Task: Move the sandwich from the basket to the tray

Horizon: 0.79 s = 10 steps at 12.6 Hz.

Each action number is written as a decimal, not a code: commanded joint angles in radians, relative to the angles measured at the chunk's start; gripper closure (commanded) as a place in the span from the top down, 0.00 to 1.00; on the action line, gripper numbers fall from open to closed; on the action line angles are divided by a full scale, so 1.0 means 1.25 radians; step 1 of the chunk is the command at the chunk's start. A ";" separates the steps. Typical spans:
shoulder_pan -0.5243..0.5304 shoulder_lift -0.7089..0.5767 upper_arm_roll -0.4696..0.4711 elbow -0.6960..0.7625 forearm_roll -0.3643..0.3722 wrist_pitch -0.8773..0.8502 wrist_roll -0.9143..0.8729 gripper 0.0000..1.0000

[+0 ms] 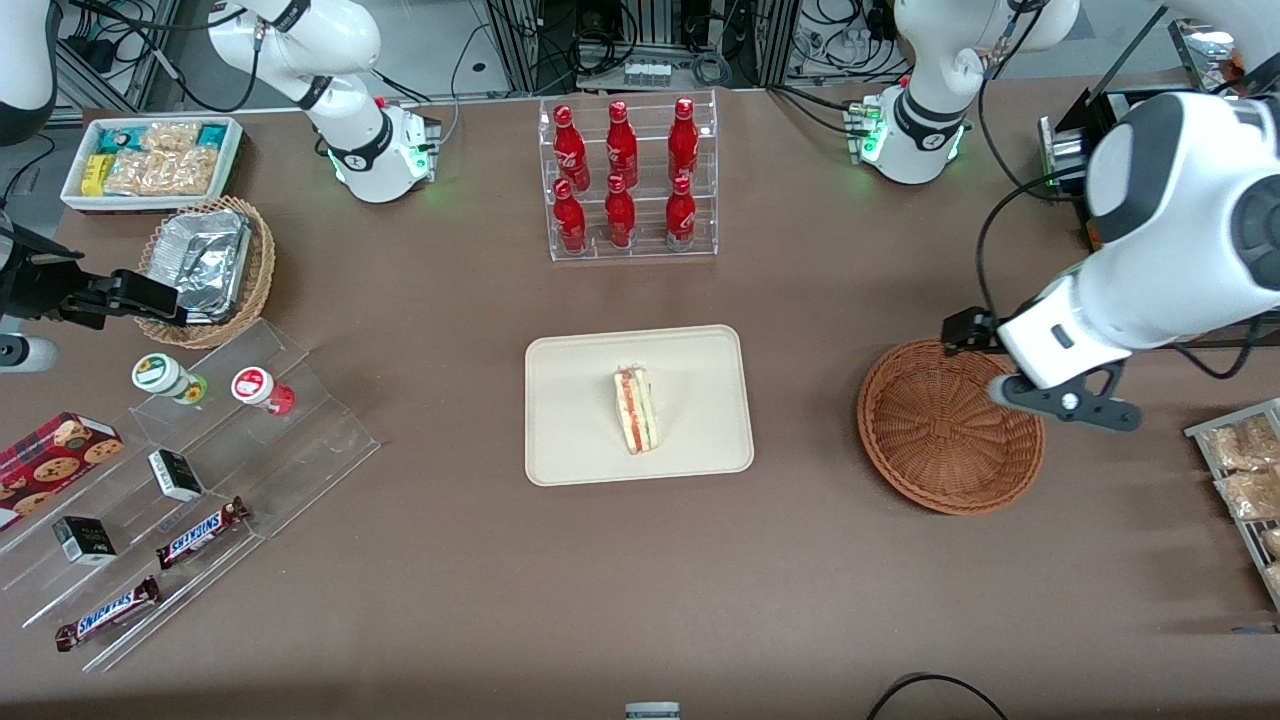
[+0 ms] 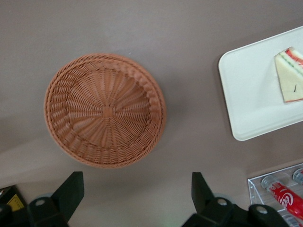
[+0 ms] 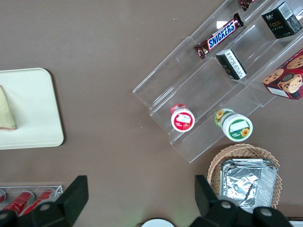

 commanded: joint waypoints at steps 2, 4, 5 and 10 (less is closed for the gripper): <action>0.051 -0.107 -0.014 -0.117 0.022 -0.001 0.014 1.00; 0.085 -0.136 -0.039 -0.140 0.024 -0.020 0.014 1.00; 0.132 -0.146 -0.081 -0.146 0.025 -0.033 0.014 1.00; 0.256 -0.188 -0.173 -0.141 0.048 -0.126 0.008 1.00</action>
